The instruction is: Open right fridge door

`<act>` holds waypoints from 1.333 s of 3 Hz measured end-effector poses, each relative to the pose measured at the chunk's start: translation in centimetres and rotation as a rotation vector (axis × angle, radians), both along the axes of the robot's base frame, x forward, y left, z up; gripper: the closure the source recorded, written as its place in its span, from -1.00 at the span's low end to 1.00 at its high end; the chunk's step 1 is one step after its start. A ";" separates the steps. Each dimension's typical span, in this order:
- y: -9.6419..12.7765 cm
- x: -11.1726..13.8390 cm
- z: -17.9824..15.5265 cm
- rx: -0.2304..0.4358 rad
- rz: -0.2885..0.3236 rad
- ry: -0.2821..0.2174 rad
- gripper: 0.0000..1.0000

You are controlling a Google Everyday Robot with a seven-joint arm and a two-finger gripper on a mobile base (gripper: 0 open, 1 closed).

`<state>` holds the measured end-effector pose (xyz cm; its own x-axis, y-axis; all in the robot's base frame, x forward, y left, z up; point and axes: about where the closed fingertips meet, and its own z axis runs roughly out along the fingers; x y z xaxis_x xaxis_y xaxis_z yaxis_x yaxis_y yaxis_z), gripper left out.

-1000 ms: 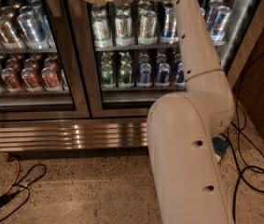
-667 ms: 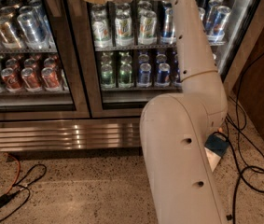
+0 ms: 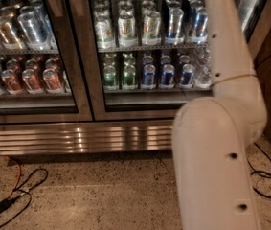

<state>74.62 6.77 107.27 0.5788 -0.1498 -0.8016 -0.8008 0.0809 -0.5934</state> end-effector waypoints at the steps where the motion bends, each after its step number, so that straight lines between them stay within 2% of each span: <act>1: -2.3 0.3 -0.6 0.008 -0.037 0.009 0.16; 2: 1.1 -0.3 -1.4 -0.027 0.028 0.032 -0.31; 3: 1.8 0.1 -1.9 -0.041 0.011 0.085 -0.78; 4: 2.0 -0.7 -1.9 -0.041 0.011 0.085 -1.00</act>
Offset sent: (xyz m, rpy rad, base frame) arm 0.0143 0.0378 -0.0059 -0.0788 0.0573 0.1081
